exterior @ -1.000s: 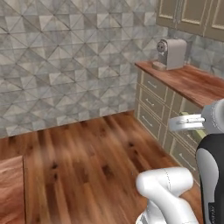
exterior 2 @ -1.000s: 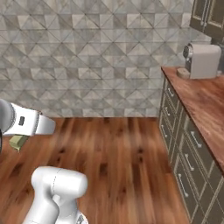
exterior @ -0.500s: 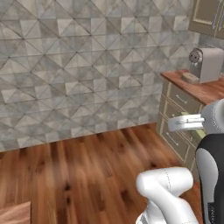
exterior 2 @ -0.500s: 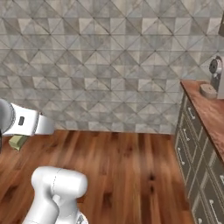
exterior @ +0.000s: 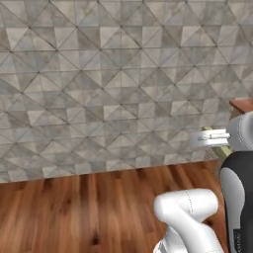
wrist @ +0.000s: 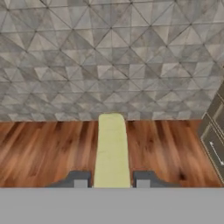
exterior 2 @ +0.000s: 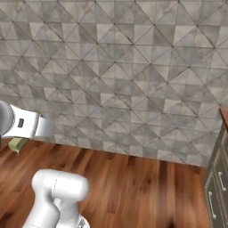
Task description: Retrieve the butter from the fridge and place it on a plate on the dining table. Then retrieve the butter knife by the fridge and place it near the plate.
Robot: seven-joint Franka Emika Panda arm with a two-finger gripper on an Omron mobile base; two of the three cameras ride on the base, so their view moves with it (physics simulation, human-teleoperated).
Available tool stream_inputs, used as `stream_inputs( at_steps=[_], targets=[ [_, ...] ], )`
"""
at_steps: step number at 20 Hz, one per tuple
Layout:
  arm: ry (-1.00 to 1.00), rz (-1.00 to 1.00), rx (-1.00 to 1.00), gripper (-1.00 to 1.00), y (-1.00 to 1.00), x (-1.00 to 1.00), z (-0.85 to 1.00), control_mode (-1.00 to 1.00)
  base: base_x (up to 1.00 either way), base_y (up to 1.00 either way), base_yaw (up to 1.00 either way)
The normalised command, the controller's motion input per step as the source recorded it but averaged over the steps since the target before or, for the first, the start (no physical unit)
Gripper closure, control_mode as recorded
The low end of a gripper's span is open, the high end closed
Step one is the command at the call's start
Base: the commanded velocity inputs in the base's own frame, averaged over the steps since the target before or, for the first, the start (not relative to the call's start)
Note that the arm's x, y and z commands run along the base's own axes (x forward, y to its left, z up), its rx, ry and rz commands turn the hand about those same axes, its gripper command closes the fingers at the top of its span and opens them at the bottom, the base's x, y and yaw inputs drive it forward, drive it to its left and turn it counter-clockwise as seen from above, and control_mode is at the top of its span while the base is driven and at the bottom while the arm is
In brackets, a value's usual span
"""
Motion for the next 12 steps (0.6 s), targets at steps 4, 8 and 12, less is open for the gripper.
stream_inputs(
  at_steps=[4, 8, 12],
  targets=[
    [0.00, 0.00, 0.00, 1.00, 0.00, 0.00, 0.00, 1.00, 1.00, 0.00, 0.41],
    [0.00, 0.00, 0.00, 1.00, 0.00, 0.00, 0.00, 1.00, 1.00, 0.00, 0.56],
    [0.00, 0.00, 0.00, 1.00, 0.00, 0.00, 0.00, 1.00, 1.00, 0.00, 0.62]
  ],
)
